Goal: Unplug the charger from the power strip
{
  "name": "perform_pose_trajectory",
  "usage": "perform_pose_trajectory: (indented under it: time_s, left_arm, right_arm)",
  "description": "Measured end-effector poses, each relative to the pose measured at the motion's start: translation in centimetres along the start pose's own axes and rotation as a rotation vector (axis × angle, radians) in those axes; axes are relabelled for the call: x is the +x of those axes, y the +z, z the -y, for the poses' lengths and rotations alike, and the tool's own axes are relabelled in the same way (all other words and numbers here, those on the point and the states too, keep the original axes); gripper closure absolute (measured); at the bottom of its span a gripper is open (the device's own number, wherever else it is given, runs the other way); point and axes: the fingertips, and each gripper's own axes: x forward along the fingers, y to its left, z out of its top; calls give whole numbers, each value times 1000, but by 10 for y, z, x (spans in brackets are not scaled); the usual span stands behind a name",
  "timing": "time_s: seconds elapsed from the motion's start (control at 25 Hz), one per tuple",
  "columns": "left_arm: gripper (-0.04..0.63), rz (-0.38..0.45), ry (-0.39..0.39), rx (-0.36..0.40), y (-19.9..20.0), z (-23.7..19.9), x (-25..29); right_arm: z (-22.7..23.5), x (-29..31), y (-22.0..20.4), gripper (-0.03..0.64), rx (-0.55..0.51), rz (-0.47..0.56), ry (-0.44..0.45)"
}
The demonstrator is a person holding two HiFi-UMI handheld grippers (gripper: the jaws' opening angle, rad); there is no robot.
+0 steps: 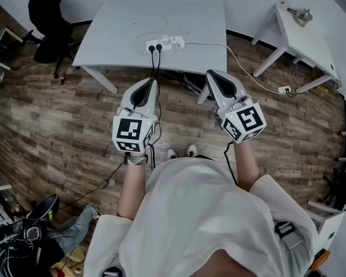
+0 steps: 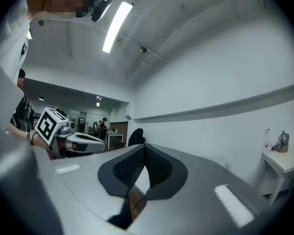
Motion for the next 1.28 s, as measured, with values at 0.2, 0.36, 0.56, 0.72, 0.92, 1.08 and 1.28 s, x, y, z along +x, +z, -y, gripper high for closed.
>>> perform_pose_trajectory:
  time_s: [0.2, 0.36, 0.56, 0.72, 0.92, 1.08, 1.28]
  left_arm:
    - [592, -8, 3, -9, -3, 0, 8]
    - [592, -12, 8, -2, -5, 1, 15]
    - [592, -21, 21, -3, -7, 4, 26]
    - [592, -26, 38, -4, -10, 10, 34]
    - [592, -32, 63, 8, -8, 24, 45]
    - [592, -42, 77, 7, -15, 35, 51]
    - [592, -61, 74, -1, -21, 38, 66]
  right_arm:
    - [5, 4, -4, 615, -6, -4, 1]
    - [10, 5, -1, 615, -4, 24, 4]
    - [21, 7, -3, 615, -2, 28, 44]
    - [27, 7, -3, 615, -14, 34, 74]
    - [48, 0, -3, 615, -10, 40, 73]
    - [61, -8, -13, 615, 0, 25, 79]
    - [79, -8, -21, 615, 35, 32, 81]
